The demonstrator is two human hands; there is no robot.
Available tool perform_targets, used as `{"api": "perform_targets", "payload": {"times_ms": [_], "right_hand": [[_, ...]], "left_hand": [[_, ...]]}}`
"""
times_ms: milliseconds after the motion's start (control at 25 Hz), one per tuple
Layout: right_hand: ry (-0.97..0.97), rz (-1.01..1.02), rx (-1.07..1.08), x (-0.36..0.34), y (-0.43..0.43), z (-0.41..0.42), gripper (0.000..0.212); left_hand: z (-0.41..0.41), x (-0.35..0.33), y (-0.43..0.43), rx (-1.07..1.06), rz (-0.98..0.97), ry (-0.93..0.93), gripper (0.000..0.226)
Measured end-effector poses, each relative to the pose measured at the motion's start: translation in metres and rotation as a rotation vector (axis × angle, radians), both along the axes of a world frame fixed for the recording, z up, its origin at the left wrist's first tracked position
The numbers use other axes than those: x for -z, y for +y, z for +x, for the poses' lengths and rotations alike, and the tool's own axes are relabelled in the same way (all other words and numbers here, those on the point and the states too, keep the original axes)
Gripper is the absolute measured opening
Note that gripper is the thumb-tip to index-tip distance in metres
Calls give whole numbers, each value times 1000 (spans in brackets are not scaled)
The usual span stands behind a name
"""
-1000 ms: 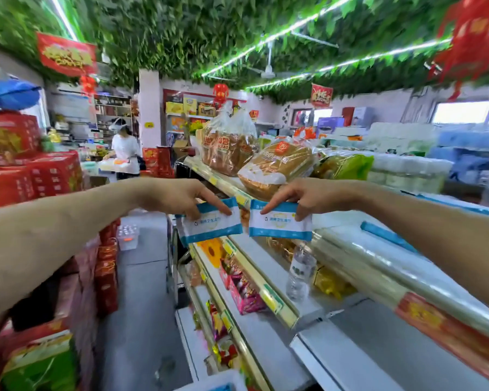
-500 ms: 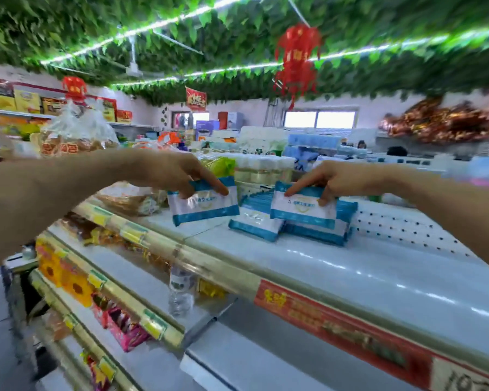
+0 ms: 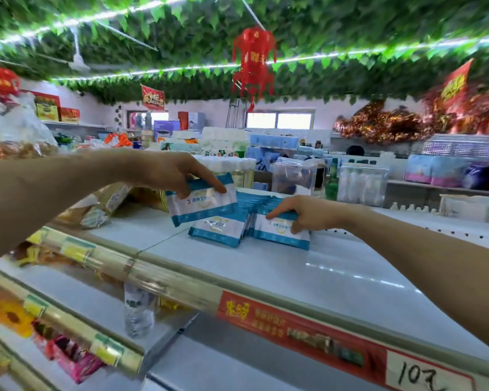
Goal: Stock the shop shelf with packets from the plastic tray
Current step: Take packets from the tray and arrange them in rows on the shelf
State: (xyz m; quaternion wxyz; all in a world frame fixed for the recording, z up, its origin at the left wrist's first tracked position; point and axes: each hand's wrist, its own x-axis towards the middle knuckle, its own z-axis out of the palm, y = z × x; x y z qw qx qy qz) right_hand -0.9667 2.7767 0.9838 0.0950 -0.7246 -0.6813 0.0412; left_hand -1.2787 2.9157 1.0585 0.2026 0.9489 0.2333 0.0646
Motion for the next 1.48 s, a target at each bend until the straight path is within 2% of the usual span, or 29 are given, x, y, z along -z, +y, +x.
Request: {"api": "perform_targets", "payload": {"times_ms": [320,480,640,880,1240,1480], "right_hand": [[-368,72,-24,9,10,2,61],[-335,128,1,6,-3,11,59],[-267,229,78,-4,-29,30,57],[-302,338,138,-18,-84,54,53],[-326,329,201,-21,-129,71,50],[-337,331,167,-24,-131,61,48]], "left_hand": [[5,1,2,9,46,-27,74],[27,-1,-9,98,48,-71,74],[71,5,-22,215,128,-64,71],[140,45,-29,462,280,196,73],[171,63,-4,475,565,253,89],[166,67,-4,511,720,201,85]]}}
